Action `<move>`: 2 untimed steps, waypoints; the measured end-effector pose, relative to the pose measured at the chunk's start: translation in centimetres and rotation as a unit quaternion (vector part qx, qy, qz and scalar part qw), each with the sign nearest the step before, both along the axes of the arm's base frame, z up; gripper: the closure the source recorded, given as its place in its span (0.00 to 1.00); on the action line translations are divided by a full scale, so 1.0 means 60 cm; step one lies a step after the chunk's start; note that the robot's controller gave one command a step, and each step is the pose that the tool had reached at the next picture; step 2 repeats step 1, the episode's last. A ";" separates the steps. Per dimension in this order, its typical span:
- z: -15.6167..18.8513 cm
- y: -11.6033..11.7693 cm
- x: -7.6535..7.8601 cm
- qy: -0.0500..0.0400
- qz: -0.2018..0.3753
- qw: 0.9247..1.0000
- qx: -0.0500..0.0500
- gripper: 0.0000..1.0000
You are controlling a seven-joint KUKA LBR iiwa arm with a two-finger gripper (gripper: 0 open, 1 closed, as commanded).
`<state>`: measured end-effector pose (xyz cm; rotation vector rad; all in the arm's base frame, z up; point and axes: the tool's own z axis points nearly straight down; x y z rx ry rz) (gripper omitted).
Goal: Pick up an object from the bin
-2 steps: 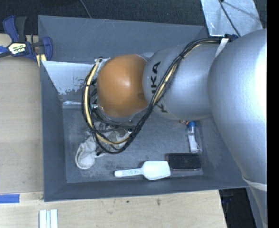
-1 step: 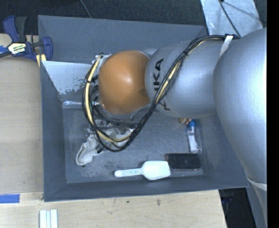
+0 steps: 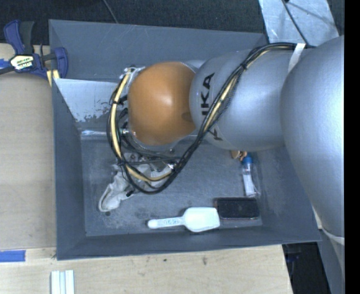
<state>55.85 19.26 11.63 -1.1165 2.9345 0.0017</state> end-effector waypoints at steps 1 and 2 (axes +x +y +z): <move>0.031 -0.001 -0.002 0.002 0.000 1.000 -0.001 1.00; 0.031 -0.001 -0.002 0.002 0.000 1.000 -0.001 1.00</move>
Offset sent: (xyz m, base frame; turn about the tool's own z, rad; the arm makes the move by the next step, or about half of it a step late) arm 0.0001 0.0001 0.0628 0.0000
